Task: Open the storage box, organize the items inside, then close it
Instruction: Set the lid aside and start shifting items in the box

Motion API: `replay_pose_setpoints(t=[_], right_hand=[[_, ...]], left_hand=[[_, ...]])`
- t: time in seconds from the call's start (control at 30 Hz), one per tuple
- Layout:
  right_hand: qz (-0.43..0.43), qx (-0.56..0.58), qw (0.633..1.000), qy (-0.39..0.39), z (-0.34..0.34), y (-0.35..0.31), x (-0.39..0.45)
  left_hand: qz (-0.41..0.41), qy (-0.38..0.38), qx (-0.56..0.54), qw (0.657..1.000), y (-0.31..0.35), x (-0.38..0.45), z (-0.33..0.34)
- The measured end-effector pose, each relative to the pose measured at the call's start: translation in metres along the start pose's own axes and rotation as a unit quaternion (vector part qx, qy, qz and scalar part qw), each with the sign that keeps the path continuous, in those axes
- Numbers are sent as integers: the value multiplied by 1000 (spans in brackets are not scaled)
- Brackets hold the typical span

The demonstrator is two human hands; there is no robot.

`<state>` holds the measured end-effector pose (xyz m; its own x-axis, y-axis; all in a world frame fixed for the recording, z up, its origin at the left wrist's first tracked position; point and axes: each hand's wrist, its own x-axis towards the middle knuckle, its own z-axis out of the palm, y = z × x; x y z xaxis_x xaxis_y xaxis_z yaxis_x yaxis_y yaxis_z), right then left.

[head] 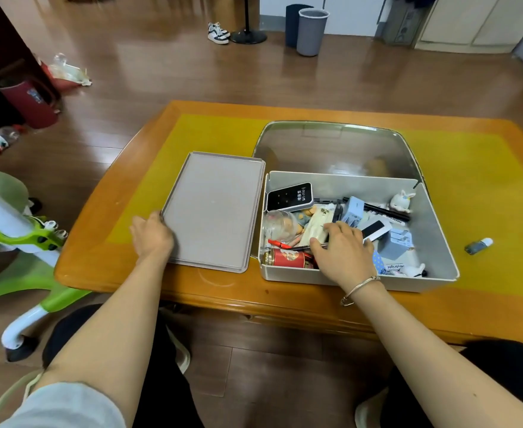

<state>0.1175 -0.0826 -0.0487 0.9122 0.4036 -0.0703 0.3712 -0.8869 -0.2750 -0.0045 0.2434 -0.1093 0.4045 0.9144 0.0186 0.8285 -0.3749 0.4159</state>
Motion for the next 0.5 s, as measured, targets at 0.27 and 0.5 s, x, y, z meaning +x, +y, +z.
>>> replay_pose_setpoints(t=[0.27, 0.5], right_hand=[[-12, 6, 1000, 27, 0, -1, -2], [-84, 8, 993, 86, -6, 26, -10]], left_hand=[[79, -17, 73, 994, 53, -42, 9], [199, -146, 88, 965, 93, -119, 26]])
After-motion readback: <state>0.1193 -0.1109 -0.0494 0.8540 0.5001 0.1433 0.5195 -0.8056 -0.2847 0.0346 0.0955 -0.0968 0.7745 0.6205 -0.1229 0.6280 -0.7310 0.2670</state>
